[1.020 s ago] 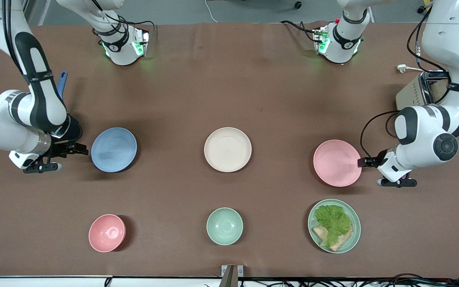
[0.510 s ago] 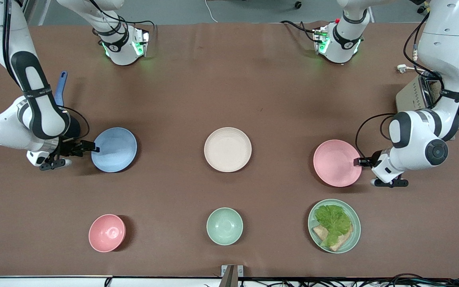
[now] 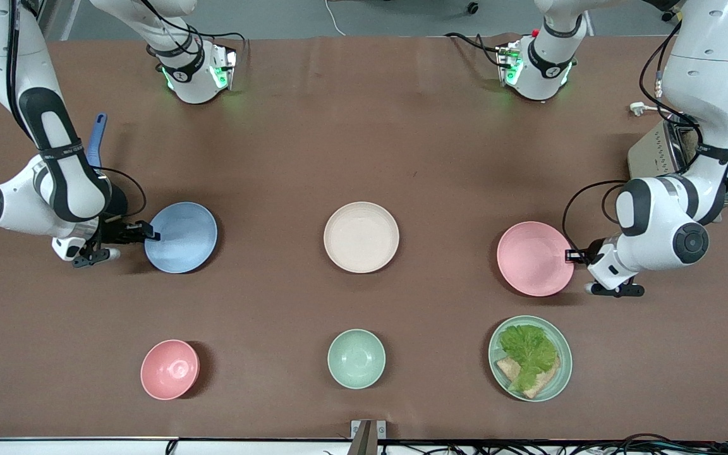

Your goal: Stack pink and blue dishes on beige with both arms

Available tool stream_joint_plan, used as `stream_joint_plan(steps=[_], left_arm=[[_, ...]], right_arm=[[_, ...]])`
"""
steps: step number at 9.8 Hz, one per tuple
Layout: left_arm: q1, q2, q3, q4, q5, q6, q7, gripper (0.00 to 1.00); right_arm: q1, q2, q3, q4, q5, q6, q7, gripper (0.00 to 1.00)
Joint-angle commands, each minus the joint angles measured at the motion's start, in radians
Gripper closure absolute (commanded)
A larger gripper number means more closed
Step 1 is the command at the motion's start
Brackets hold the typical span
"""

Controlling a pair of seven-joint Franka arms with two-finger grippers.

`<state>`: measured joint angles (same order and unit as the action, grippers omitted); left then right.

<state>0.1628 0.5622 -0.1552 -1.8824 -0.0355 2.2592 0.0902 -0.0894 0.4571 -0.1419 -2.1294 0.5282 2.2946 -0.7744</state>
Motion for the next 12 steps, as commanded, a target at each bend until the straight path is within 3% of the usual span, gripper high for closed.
stream_joint_plan(steps=[1, 2, 4, 6, 7, 9, 12], left_arm=[[0.008, 0.033, -0.018, 0.008, -0.026, 0.019, 0.026, 1.0], [0.009, 0.015, -0.039, 0.012, -0.026, 0.008, 0.025, 1.0], [-0.003, -0.062, -0.094, 0.063, -0.03, -0.086, -0.03, 1.0], [-0.012, -0.068, -0.252, 0.15, -0.026, -0.214, -0.291, 1.0], [-0.055, -0.062, -0.297, 0.16, -0.015, -0.211, -0.425, 1.0], [-0.22, -0.042, -0.297, 0.175, 0.012, -0.184, -0.631, 1.0], [-0.357, 0.06, -0.299, 0.25, 0.136, -0.155, -0.837, 1.0]], right_arm=[[-0.036, -0.005, 0.008, 0.002, 0.029, -0.026, -0.036, 1.0], [-0.036, -0.006, 0.004, 0.044, 0.03, -0.082, -0.023, 1.0], [-0.01, -0.006, -0.08, 0.187, 0.024, -0.284, 0.052, 1.0], [0.003, -0.006, -0.139, 0.346, 0.016, -0.48, 0.159, 1.0], [0.004, -0.006, -0.14, 0.424, -0.02, -0.568, 0.241, 1.0], [0.025, -0.006, -0.137, 0.543, -0.063, -0.691, 0.395, 1.0], [0.141, -0.026, -0.111, 0.543, -0.051, -0.698, 0.617, 1.0]])
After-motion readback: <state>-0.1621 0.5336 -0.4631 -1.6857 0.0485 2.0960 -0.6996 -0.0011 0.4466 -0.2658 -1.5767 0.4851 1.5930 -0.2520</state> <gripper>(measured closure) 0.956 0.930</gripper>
